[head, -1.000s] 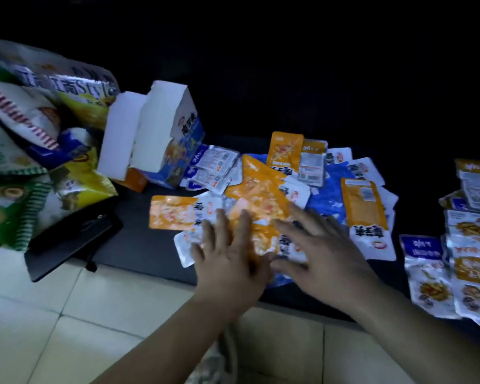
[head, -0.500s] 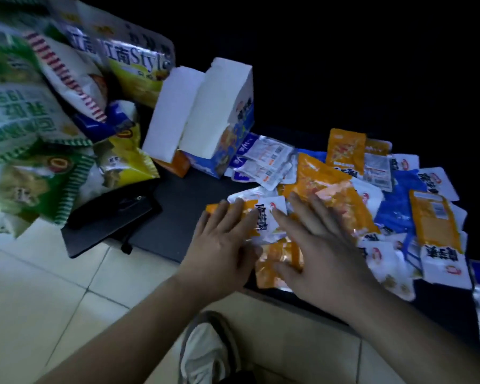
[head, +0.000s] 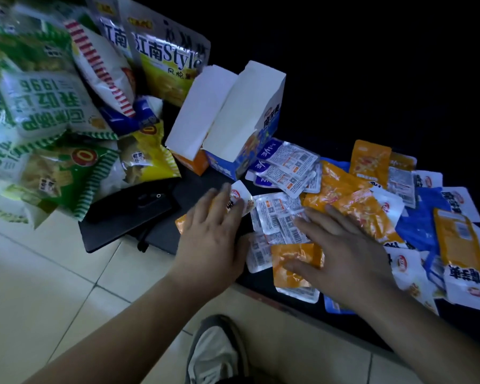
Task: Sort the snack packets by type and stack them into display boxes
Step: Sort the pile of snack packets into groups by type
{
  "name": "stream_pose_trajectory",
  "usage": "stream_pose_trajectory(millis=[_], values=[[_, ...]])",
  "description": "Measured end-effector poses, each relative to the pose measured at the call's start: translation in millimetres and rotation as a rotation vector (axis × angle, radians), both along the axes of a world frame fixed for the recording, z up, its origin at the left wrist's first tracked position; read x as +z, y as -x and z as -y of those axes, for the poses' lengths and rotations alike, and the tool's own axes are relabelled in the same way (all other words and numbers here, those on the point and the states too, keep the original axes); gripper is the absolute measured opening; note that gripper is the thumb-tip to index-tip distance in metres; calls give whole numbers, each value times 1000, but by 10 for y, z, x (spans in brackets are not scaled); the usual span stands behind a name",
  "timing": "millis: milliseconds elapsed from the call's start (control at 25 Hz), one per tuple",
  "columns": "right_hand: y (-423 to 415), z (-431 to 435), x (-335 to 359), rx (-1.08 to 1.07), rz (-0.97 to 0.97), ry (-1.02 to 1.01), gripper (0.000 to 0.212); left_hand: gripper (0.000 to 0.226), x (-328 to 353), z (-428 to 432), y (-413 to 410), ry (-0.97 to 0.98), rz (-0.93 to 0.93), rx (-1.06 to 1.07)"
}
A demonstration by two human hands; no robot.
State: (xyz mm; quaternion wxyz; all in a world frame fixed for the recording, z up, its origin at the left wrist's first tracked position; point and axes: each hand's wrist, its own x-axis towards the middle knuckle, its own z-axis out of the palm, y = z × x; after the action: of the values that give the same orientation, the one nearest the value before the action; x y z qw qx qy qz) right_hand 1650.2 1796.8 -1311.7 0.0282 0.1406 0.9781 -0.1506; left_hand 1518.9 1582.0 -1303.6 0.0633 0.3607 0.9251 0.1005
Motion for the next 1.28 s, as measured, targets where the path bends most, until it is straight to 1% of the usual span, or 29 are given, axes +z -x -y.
stream_pose_trajectory(millis=[80,120,200,280,360,480,560,600,680,720,760,840,880,920,960,1000,1040,1080,1120,1160,1200,1240,1280], values=[[-17,-109,45,22,-16,31,76,65,-1,-220,-6,-104,75,-45],[-44,-168,65,42,-5,42,77,68,15,-352,-11,-115,136,-17],[-129,-297,73,53,38,91,87,80,-5,-602,27,-70,227,37],[-197,-375,113,44,61,162,95,87,-10,-767,104,10,217,26],[-235,-429,146,31,71,220,97,87,-2,-821,141,35,202,17],[-241,-445,179,11,76,247,96,82,34,-810,147,-56,248,55],[-277,-466,149,3,28,209,96,72,95,-767,149,-144,311,117],[-299,-477,148,-4,23,203,97,61,145,-751,169,-209,365,147],[-316,-479,190,-37,24,250,97,28,281,-747,173,-356,489,228],[-316,-466,221,-63,2,292,94,12,337,-739,136,-426,547,274],[-308,-446,256,-94,-39,332,88,7,405,-719,87,-482,566,318],[-284,-404,305,-176,-137,399,75,14,533,-614,32,-610,539,407],[-268,-365,351,-228,-200,429,69,12,584,-540,14,-717,538,466],[-241,-316,423,-301,-252,488,63,8,636,-484,-24,-853,578,529],[-192,-255,510,-379,-284,601,58,5,680,-461,-90,-986,678,589],[-120,-185,586,-446,-287,778,53,5,707,-477,-182,-1071,815,632],[-40,-104,659,-497,-291,1013,42,8,717,-512,-303,-1092,936,644],[34,-27,715,-543,-284,1192,33,12,692,-561,-421,-1072,1011,621],[89,26,725,-582,-287,1268,31,15,641,-600,-517,-1030,1045,571],[113,36,699,-618,-289,1249,38,16,556,-618,-580,-960,1025,516],[115,14,666,-642,-280,1175,51,15,426,-597,-575,-846,897,432],[91,-16,640,-646,-248,1094,62,17,275,-544,-518,-682,657,313],[57,-46,622,-639,-196,1039,71,27,135,-471,-436,-477,391,181]])
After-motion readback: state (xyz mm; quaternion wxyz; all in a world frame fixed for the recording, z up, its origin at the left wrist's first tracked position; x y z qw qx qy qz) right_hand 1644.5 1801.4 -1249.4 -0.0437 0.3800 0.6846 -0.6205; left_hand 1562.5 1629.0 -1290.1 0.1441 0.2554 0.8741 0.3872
